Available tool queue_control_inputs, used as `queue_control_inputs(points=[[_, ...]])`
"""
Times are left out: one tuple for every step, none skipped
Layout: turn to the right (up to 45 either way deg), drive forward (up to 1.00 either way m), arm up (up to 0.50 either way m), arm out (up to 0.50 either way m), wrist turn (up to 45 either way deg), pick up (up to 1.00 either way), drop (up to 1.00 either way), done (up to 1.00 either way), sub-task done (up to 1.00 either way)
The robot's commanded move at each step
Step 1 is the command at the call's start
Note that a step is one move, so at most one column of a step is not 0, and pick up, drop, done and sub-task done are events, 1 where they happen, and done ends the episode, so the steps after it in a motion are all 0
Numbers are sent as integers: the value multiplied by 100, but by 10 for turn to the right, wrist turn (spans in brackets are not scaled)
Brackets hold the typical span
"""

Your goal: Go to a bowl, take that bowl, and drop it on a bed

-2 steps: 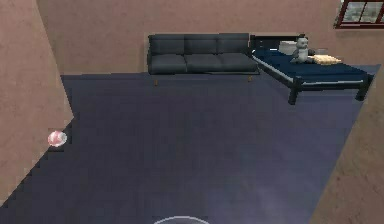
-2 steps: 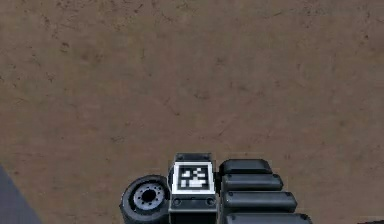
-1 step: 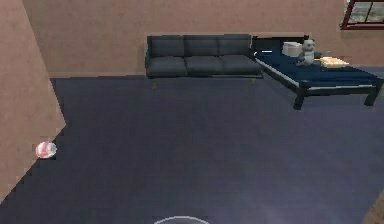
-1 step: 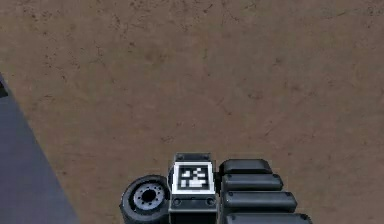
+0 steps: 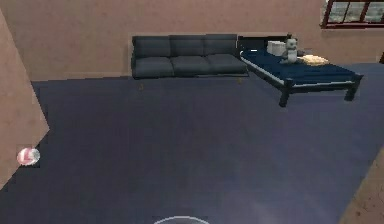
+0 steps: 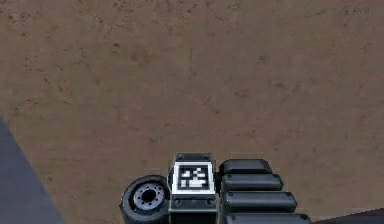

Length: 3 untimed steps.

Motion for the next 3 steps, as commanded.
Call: queue_control_inputs(points=[[0, 75, 0, 0, 0, 0, 0, 0, 0], [330, 0, 0, 0, 0, 0, 0, 0, 0], [0, 45, 0, 0, 0, 0, 0, 0, 0]])
